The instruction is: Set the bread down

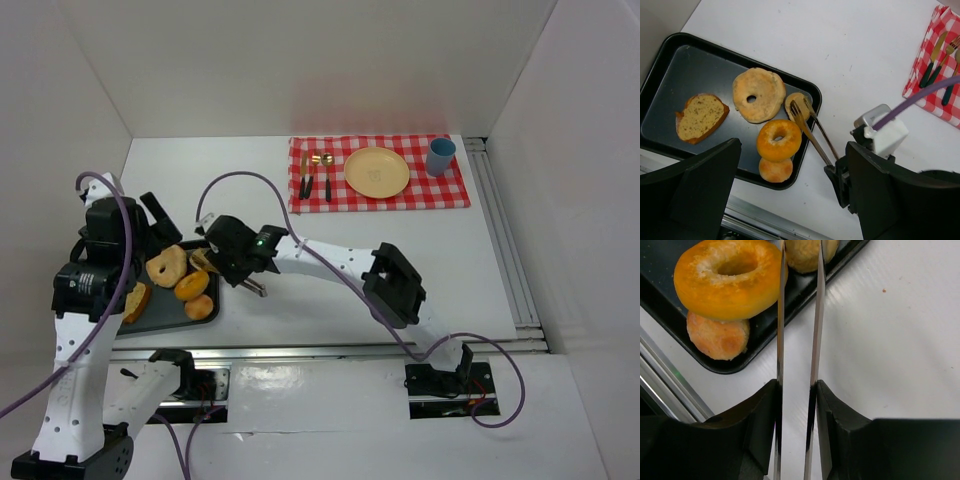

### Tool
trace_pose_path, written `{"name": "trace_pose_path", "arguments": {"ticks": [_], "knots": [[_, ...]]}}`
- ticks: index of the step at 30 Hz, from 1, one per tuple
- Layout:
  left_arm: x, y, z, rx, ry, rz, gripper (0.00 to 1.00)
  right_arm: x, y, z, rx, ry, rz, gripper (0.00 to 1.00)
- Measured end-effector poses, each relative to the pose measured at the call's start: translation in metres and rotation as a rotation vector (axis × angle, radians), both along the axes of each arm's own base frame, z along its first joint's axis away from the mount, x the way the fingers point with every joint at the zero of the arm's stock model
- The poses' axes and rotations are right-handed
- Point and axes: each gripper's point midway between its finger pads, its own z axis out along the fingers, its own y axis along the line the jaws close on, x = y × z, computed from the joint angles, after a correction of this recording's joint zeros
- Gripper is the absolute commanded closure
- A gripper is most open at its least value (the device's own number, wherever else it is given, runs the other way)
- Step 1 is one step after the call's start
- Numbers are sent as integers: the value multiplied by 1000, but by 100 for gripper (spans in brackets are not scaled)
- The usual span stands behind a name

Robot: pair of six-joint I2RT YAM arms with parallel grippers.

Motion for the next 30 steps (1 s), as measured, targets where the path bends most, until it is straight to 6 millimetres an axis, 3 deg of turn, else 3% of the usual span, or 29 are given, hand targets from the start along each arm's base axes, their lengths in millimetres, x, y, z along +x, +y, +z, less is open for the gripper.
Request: {"name": "trace_pose_path", "arguments": {"ticks": [4, 12, 14, 17, 19, 22, 25, 28, 30], "knots": [[0, 0, 1, 0, -2, 0, 1, -3, -12, 24, 23, -34, -15, 67], [-1, 0, 2, 0, 3, 0, 1, 11, -32, 112, 157, -190, -108, 69], [-1, 0, 2, 0, 1, 0, 1, 21, -40, 123, 175, -219, -148, 69], [-1, 0, 4, 3, 1, -2, 1, 38, -63, 120, 160, -227, -208, 69], [-1, 0, 6, 3, -2, -3, 1, 61, -95, 108, 133, -222, -291, 69], [1, 0, 11, 12, -4, -10, 1, 117, -166, 90, 91, -218, -483, 69], [3, 0, 10, 16, 5, -13, 1, 171, -250, 76, 52, -232, -703, 69], [5, -1, 8, 14, 13, -18, 1, 202, -316, 68, 28, -235, -863, 69], [5, -1, 7, 13, 16, -20, 1, 215, -345, 68, 32, -236, -928, 67]]}}
